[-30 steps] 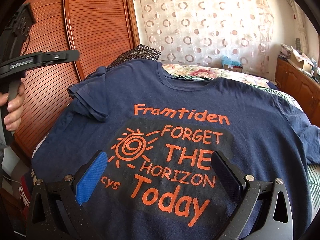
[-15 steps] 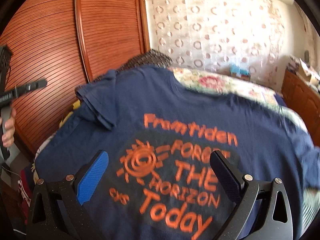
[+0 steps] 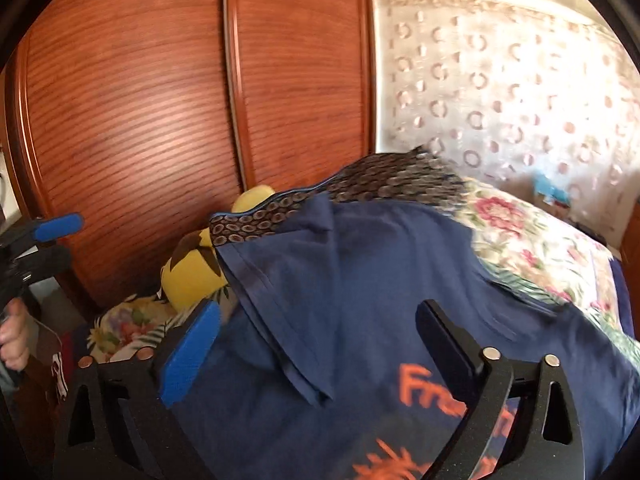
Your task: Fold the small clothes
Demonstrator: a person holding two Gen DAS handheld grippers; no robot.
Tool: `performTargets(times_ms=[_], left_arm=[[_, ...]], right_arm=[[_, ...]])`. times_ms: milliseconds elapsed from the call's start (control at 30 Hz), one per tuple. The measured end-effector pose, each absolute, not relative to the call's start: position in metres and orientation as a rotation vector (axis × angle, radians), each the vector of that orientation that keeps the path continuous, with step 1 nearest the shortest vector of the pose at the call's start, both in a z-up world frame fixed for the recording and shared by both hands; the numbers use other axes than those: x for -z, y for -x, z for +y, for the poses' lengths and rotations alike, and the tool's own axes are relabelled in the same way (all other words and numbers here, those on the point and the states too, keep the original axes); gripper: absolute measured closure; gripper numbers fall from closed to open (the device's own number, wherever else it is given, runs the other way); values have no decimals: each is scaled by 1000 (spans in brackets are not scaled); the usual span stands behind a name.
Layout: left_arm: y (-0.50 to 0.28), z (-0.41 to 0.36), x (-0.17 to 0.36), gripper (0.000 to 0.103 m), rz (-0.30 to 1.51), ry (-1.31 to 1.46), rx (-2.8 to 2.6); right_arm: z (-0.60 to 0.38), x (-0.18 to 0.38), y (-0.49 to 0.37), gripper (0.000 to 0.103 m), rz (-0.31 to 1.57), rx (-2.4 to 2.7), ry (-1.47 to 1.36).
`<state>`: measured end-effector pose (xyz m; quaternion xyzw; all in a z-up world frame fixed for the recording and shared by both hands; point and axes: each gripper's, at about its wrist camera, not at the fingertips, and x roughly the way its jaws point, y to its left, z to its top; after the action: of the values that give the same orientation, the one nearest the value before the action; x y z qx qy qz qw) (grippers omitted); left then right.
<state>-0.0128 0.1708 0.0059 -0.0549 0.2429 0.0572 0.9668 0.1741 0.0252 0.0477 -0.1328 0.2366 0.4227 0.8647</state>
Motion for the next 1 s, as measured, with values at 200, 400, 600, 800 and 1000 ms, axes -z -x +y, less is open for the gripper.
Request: performTargets(times_ms=[200,400,600,800,1000], left_arm=[[17,174,-2,25,495,116,-122],[20,171,2,25,499,110,-117],[21,165,5,25,493,76,-146],[19,158,6,25,500,79,-128],[16,151,7,25,510,68,-112]], right_arm=[[95,-29,-191,18,553,-947,366],[130,-19,-205,46,592,-956,499],[141,-20,-227,88,645,-925,468],[118,-40,-242,99,595,-923,362],[69,-65,-275,99,537,-794,221]])
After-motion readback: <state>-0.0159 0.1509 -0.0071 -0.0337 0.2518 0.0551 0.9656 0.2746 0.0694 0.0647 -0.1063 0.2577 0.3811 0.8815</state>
